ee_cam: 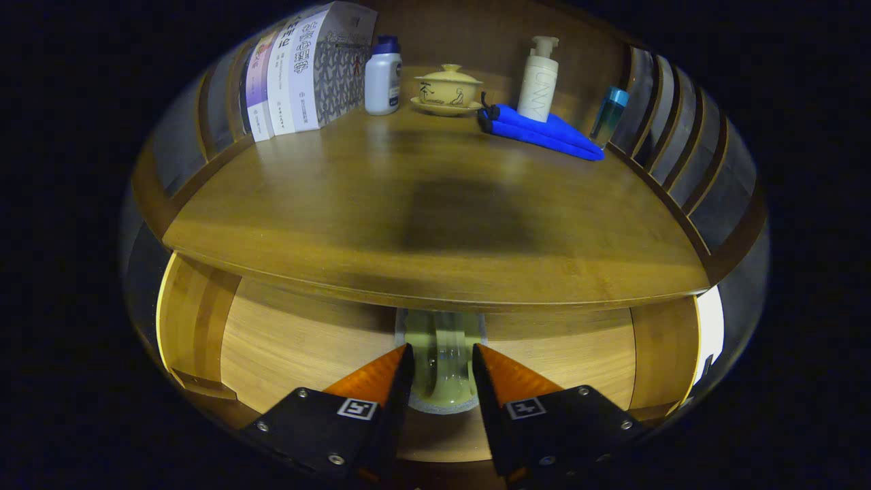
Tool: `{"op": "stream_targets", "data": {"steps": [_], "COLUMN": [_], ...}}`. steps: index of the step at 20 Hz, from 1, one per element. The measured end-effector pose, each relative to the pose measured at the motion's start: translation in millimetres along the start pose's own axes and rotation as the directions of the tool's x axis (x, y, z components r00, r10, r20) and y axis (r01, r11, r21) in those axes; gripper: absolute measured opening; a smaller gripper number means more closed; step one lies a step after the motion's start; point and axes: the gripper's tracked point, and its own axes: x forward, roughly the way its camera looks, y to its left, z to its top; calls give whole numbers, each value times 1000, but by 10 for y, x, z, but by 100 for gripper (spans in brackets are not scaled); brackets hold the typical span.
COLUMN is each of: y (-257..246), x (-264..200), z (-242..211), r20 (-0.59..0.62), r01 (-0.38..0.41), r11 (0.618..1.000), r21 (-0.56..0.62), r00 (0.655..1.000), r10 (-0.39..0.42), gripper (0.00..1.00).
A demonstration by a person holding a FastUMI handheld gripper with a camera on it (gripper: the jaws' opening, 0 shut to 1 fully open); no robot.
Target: Pull open the drawer, take out the items inside it, and place them on the countertop above the cabinet.
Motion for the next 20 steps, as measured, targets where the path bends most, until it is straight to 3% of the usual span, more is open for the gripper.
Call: {"op": "stream_targets", "data": {"steps": [7, 11, 20], "y": [-49, 21, 241], "x": [-1, -42, -683], "z": [35, 36, -60], "r20": [48, 75, 181], "r01": [9, -4, 29], "r11": [998, 1000, 996], "r21": [61, 29, -79], "r00": [999, 997, 983], "r10": [-12, 2, -14], "gripper": [25, 15, 13]}}
